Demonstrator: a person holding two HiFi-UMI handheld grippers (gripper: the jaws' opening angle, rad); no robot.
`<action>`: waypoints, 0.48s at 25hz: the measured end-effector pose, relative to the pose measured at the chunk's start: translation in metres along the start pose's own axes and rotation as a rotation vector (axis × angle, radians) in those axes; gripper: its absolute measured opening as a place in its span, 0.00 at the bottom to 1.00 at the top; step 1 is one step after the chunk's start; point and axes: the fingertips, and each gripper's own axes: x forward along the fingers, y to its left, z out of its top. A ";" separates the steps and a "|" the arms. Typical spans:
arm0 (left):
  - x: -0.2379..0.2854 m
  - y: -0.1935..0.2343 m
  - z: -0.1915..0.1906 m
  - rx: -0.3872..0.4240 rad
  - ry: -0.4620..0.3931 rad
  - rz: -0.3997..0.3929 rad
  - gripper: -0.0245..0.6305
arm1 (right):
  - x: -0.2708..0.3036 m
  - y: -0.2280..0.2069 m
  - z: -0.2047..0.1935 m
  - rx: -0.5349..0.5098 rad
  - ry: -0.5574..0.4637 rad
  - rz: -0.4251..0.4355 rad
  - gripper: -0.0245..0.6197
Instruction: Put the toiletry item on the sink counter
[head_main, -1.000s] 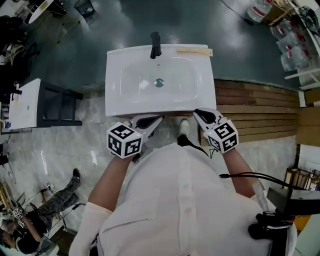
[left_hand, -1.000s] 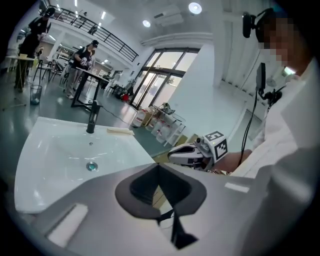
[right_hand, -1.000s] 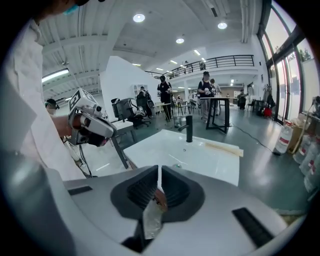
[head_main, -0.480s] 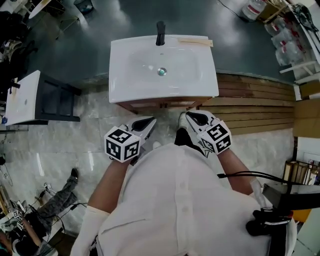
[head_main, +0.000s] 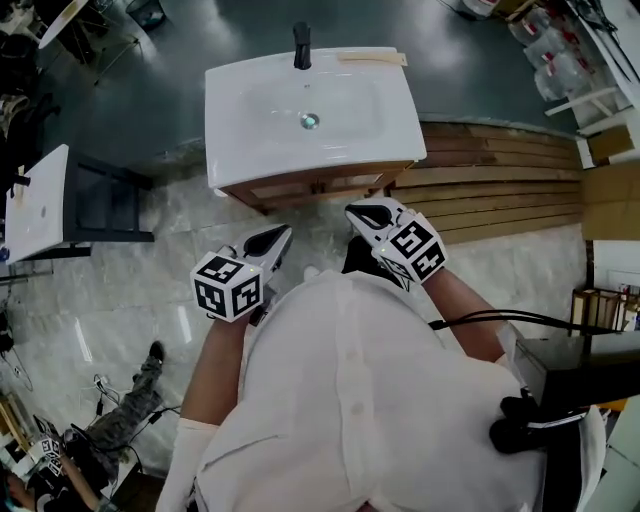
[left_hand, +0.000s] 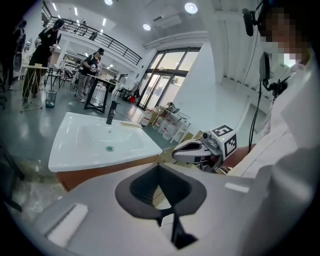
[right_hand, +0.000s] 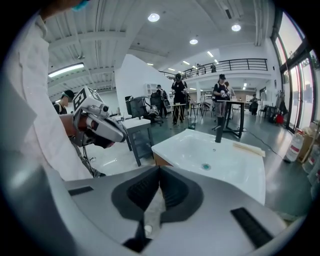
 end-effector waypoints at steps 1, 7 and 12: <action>-0.003 0.002 -0.002 -0.002 -0.002 0.005 0.05 | 0.002 0.002 0.002 -0.006 -0.003 0.002 0.05; -0.016 0.007 -0.010 -0.020 -0.011 0.031 0.05 | 0.004 0.018 0.004 -0.029 -0.003 0.027 0.05; -0.014 0.000 -0.015 -0.020 0.000 0.022 0.04 | 0.000 0.022 0.001 -0.029 -0.003 0.033 0.05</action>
